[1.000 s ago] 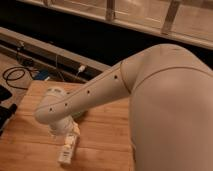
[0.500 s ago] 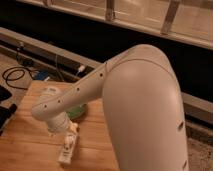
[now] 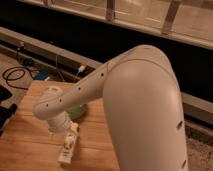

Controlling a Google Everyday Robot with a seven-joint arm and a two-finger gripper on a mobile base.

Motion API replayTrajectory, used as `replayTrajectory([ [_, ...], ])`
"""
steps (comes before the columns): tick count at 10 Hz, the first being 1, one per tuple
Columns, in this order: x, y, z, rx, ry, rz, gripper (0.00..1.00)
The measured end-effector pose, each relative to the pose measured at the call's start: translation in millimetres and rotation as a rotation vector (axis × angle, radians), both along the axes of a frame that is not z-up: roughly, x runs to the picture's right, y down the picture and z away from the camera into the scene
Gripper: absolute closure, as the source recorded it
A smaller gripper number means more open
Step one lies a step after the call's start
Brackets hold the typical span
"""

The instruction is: Place the bottle in the ceramic bowl

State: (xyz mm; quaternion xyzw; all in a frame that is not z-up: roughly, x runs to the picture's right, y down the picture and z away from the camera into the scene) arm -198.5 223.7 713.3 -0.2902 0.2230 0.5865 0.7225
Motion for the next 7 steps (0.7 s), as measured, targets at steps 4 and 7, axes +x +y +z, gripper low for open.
replayTrajectory([
  [4,23.1,9.4,24.3,-0.054,0.093,0.021,0.35],
  [7,26.8,29.8,47.0,-0.119,0.111,0.044,0.35],
])
